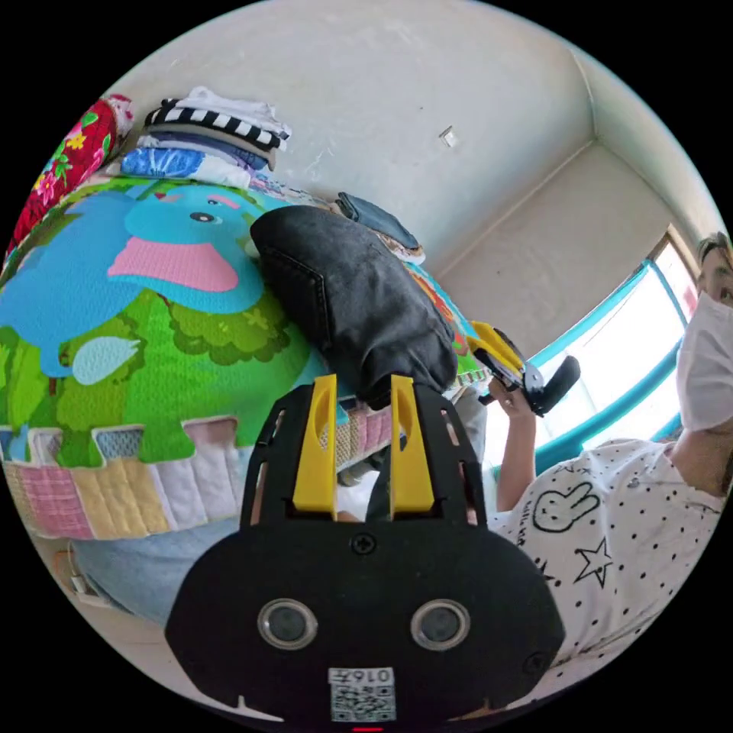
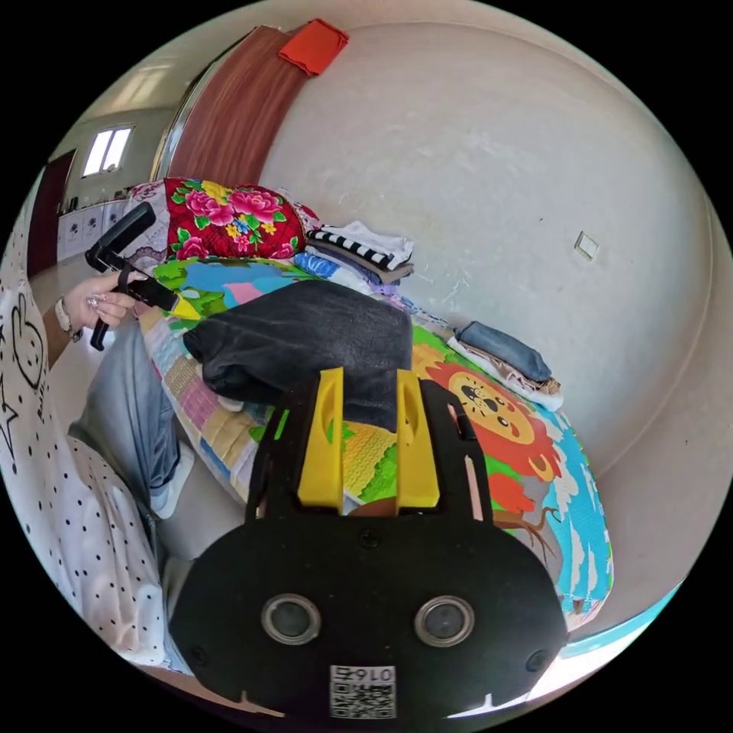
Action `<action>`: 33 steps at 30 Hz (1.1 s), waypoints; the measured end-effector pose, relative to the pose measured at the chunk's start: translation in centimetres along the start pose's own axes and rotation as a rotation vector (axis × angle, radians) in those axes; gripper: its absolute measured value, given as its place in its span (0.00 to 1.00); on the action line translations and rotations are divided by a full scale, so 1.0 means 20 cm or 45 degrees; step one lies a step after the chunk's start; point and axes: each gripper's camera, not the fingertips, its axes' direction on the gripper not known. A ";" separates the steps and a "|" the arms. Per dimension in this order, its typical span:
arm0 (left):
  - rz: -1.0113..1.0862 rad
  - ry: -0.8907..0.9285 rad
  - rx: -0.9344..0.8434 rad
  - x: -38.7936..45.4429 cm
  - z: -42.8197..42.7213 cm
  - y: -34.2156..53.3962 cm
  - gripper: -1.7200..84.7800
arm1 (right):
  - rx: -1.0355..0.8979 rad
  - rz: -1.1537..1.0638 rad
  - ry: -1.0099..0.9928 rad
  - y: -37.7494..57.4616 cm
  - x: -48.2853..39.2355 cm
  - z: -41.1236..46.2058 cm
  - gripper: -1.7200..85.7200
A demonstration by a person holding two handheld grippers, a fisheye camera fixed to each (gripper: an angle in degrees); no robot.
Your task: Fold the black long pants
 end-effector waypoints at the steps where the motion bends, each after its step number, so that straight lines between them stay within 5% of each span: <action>1: -0.034 0.083 0.009 -0.05 -0.02 0.01 0.13 | 0.009 0.008 -0.014 0.04 -0.01 -0.02 0.10; 9: -0.080 0.236 -0.093 -0.20 -0.02 -0.06 0.15 | 0.191 0.101 -0.205 0.16 -0.06 -0.17 0.17; 17: -0.166 0.445 -0.071 -0.34 -0.12 -0.10 0.12 | 0.222 -0.227 -0.219 0.13 -0.40 -0.22 0.22; 23: -0.129 0.759 0.036 -0.31 -0.25 -0.22 0.11 | 0.190 -0.413 -0.035 0.03 -0.69 -0.20 0.28; 33: -0.094 0.822 0.061 -0.17 -0.23 -0.12 0.11 | -0.016 -0.472 0.517 -0.24 -0.87 0.09 0.29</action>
